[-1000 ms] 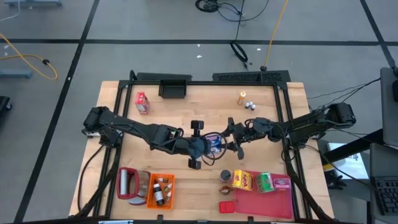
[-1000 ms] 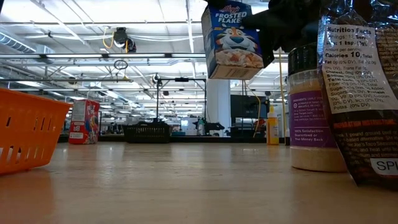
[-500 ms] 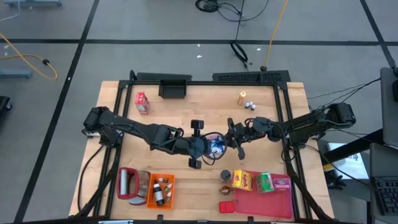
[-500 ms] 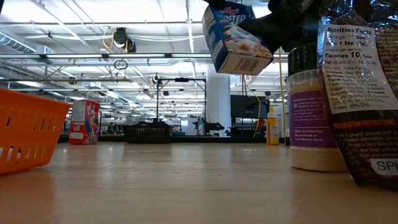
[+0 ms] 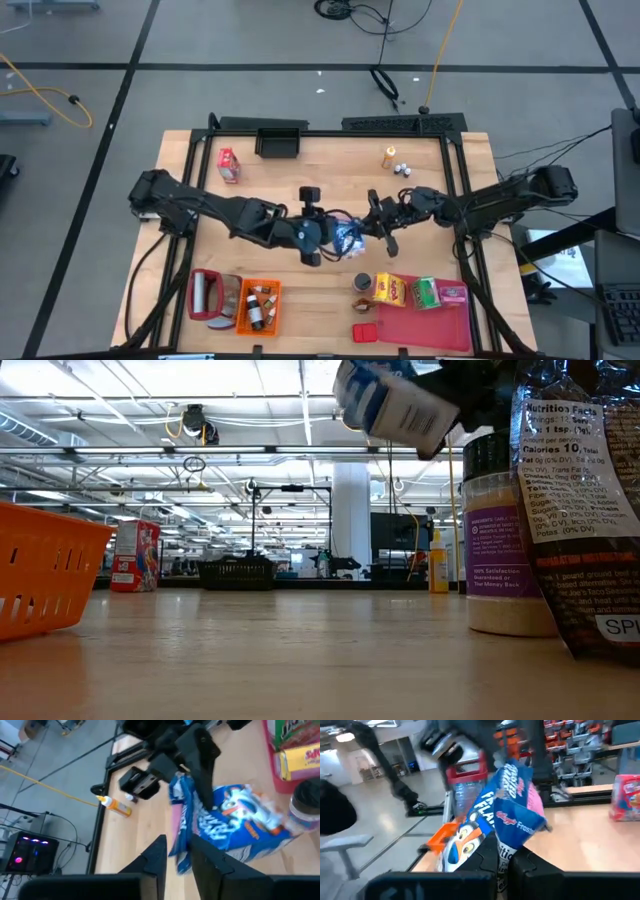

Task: Pick & Place Kitchen Items
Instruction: Put the blue cereal box into the red bin

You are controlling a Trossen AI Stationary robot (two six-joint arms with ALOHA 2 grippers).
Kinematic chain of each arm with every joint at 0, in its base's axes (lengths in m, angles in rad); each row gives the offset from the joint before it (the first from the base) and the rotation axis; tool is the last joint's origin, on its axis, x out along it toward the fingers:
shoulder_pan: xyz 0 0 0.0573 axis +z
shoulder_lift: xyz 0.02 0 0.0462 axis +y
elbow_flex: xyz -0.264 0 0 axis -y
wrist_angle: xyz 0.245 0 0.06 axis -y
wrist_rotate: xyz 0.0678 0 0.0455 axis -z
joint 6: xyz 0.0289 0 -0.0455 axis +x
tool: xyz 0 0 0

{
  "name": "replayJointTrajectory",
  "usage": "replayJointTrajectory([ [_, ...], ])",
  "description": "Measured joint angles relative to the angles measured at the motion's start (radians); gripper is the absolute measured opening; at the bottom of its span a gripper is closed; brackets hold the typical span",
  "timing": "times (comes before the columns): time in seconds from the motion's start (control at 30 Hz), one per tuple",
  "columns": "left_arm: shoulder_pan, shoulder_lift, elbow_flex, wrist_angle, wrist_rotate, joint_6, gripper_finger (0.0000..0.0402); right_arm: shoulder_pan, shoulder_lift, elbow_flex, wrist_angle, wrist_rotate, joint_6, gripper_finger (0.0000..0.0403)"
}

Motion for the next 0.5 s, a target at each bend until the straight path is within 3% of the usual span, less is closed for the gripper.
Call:
replayJointTrajectory([
  [0.17,0.005,-0.045,0.000,-0.073,-0.061,-0.066,0.0102,0.074,-0.091,-0.003,-0.122,-0.040,-0.010,0.0000],
  [0.5,0.015,-0.052,-0.001,-0.148,-0.067,-0.161,0.0104,0.402,-0.270,-0.001,-0.300,0.315,-0.035,0.0000],
])
